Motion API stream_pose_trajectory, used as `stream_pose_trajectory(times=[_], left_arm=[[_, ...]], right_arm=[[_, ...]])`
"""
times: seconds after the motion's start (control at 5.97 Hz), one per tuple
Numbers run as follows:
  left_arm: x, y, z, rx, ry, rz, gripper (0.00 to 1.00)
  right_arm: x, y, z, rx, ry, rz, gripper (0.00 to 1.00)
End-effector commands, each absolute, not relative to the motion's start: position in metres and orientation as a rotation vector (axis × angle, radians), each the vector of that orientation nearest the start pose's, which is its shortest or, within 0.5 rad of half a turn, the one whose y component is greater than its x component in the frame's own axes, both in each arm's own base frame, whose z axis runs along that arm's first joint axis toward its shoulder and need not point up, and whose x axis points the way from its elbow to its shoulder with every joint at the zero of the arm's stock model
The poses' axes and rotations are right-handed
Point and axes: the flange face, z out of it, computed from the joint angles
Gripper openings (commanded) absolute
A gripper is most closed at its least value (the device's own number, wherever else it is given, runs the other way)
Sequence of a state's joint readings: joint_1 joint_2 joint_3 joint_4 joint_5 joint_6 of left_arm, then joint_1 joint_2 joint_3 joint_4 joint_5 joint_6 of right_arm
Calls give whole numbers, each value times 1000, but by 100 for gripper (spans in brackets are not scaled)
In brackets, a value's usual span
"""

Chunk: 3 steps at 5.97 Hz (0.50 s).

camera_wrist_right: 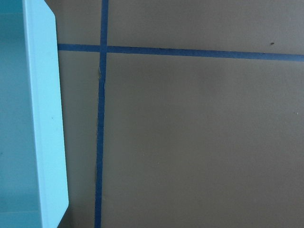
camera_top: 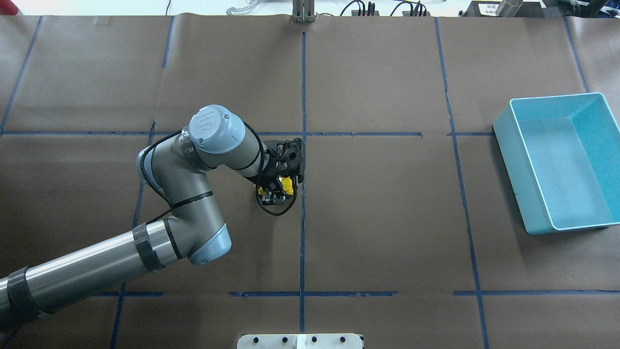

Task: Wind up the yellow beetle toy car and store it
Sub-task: 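Release the car with the left gripper and lift away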

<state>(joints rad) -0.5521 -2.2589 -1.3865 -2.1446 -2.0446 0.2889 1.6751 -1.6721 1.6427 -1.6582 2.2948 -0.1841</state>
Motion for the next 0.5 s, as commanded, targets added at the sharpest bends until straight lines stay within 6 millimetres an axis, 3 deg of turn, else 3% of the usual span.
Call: stream_pose_trajectory(times=[0.0,0.17,0.34], left_arm=[[553,-464,309,966,889,1399,0],[535,-460,338,973,928,1408,0],[504,-463,370,970,979,1414,0]], right_arm=[[113,-430,683,-8,-732,-33,100],[113,-430,683,-8,-732,-33,100],[113,-430,682,-6,-732,-34,100]])
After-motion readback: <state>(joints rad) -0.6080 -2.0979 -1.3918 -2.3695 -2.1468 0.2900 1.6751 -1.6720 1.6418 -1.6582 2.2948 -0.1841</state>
